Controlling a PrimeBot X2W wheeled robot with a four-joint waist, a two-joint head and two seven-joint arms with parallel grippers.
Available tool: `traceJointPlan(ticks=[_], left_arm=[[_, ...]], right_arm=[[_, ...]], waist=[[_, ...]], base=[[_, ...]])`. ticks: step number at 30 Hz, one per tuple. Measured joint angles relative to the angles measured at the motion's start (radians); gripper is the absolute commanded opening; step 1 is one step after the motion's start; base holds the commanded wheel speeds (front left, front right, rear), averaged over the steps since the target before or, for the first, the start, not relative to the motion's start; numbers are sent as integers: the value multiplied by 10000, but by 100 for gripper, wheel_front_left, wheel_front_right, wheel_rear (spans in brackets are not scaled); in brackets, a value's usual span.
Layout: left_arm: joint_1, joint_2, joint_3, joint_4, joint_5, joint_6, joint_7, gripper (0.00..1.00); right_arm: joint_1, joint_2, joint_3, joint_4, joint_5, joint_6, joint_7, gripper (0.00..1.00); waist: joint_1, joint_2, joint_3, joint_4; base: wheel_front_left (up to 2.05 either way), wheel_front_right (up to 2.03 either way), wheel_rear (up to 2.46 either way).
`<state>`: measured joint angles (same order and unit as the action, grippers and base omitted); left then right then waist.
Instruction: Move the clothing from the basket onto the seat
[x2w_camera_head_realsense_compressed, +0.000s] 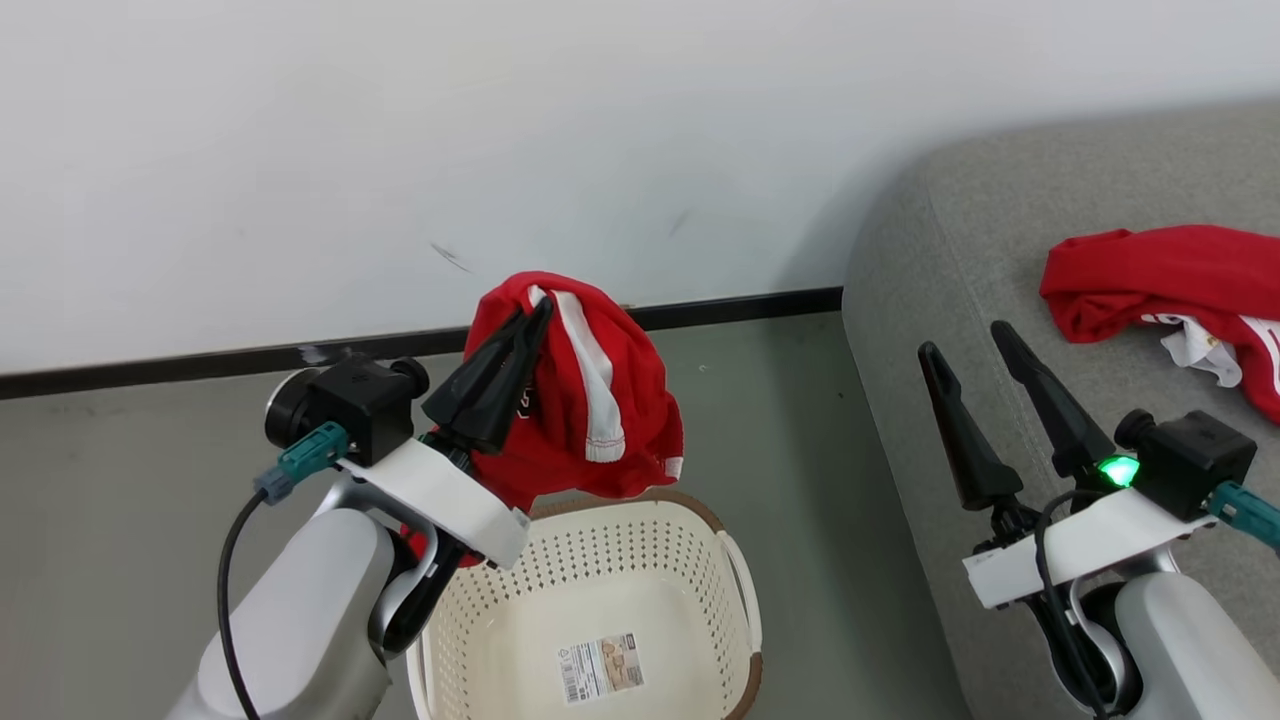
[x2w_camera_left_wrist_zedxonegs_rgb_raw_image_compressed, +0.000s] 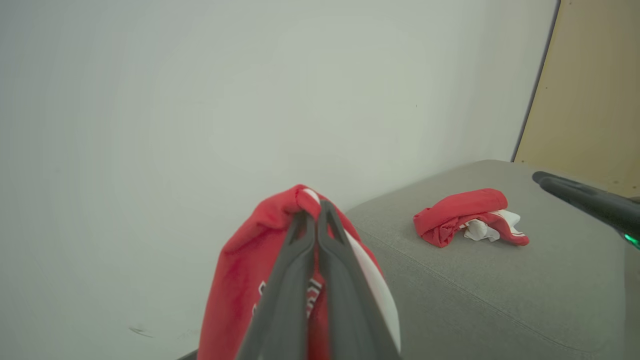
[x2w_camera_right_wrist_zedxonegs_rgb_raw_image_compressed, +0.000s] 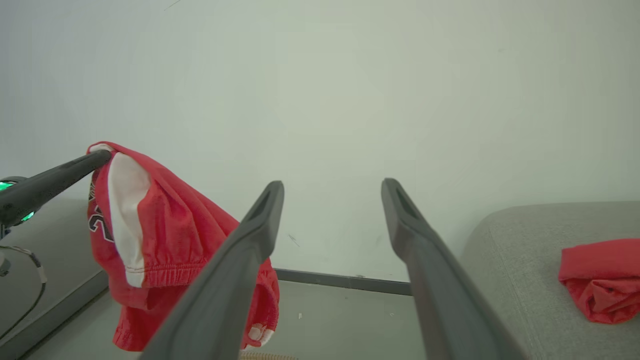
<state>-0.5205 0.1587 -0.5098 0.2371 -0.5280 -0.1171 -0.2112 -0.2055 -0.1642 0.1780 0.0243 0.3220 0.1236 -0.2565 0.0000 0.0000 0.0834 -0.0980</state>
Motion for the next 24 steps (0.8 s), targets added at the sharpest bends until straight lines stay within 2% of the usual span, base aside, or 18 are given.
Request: traceJointPlan(ticks=[7,13,24], left_arm=[[-12,-100,-98,-178,-15,0,265,0],[-38,-253,-96,-265,-261,15,433,0],[-58,-504,-293,-585,-345,50,784,0]], right_arm=[[290,-226,242,71,167,0,0,100],[545,-224,832,102,326,0,0,100],[534,-454,2847,508,176,0,0,100]], waist=[[0,0,-423,175],[0,0,-688,284],[-1,0,-883,525]], base=[[0,0,0],[0,0,0],[0,0,0]])
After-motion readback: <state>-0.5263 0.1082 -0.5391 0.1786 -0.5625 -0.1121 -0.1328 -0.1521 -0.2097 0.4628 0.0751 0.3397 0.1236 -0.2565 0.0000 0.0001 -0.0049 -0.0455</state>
